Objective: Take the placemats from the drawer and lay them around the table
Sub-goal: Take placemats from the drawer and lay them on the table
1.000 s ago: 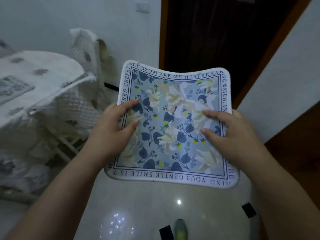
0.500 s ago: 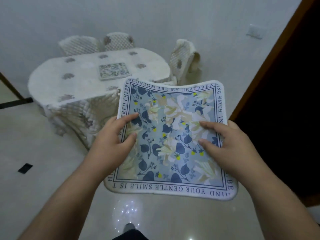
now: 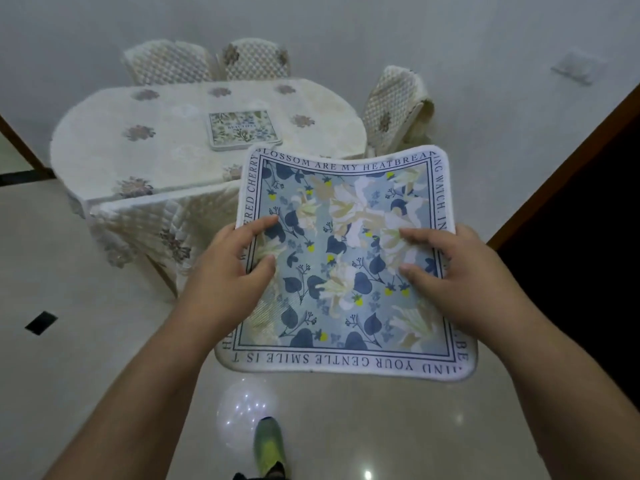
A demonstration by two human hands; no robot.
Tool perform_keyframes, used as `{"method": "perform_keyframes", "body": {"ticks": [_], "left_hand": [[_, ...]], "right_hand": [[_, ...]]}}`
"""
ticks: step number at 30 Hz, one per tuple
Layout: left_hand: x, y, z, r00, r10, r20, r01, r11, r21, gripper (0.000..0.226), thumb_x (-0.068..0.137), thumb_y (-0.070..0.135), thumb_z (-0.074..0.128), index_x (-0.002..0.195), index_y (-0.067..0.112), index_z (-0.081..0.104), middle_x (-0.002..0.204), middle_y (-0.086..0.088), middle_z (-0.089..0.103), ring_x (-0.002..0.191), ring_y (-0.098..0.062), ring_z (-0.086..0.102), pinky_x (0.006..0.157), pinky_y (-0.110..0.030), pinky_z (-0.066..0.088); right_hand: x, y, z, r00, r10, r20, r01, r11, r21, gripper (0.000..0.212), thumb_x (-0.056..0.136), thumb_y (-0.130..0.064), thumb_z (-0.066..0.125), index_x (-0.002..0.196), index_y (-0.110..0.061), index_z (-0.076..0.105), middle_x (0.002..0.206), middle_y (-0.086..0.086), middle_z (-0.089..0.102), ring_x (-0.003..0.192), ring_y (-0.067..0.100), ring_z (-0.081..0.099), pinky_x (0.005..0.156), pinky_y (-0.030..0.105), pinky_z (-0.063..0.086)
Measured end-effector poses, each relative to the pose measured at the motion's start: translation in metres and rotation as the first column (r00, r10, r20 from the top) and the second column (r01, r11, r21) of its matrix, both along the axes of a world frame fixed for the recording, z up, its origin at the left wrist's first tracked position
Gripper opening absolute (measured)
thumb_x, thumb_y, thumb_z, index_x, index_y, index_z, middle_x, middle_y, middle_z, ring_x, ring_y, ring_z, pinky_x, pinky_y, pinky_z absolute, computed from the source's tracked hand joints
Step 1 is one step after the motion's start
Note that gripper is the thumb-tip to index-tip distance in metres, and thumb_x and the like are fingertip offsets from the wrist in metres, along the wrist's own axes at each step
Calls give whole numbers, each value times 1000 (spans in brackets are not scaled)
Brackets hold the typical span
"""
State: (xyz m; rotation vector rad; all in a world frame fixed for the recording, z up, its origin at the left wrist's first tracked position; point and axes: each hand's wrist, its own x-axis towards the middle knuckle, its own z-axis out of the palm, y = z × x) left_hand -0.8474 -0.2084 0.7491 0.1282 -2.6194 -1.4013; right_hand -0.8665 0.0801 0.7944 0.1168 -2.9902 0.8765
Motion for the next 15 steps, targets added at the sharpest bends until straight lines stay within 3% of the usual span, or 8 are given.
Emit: {"method": "perform_keyframes", "body": {"ticks": [4,7,10,12,15], "left_hand": [[-54,-23,-2,1000,-23,6,23,1000,13,49,96,24,64,138,47,55,127,18,52,108,15,51,97,-18,38],[-90,-43,3,1000,-18,25,17,999,28,50,96,21,64,139,45,55,132,17,51,119,5,49,104,-21,37],[-118,-61,10,999,-23,38,22,999,50,54,94,15,62,138,46,56,130,17,50,102,14,55,102,-28,45],[-133,-72,13,999,-23,44,21,998,59,57,92,14,60,137,48,55,127,18,50,94,12,57,97,-32,50],[-153,-83,16,999,-5,44,2,998,70,58,92,13,59,137,49,55,128,18,51,110,5,55,101,-31,46]], "right_hand": [[-50,-26,3,1000,-15,-21,16,1000,21,50,88,-36,73,135,-42,59,119,-16,39,104,2,45,93,21,38],[-85,-49,0,1000,-9,-30,10,1000,22,50,88,-35,73,135,-40,59,119,-15,40,104,1,45,93,18,35],[-114,-67,0,999,-5,-37,5,1000,14,50,89,-34,73,136,-40,58,119,-14,40,103,1,45,92,17,34],[-131,-77,3,999,1,-35,-1,1000,15,50,89,-34,73,136,-41,58,118,-14,40,103,0,44,91,17,33],[-158,-88,6,1000,14,-27,-14,1000,2,50,89,-33,73,136,-40,59,119,-13,40,103,0,43,91,15,32]]}}
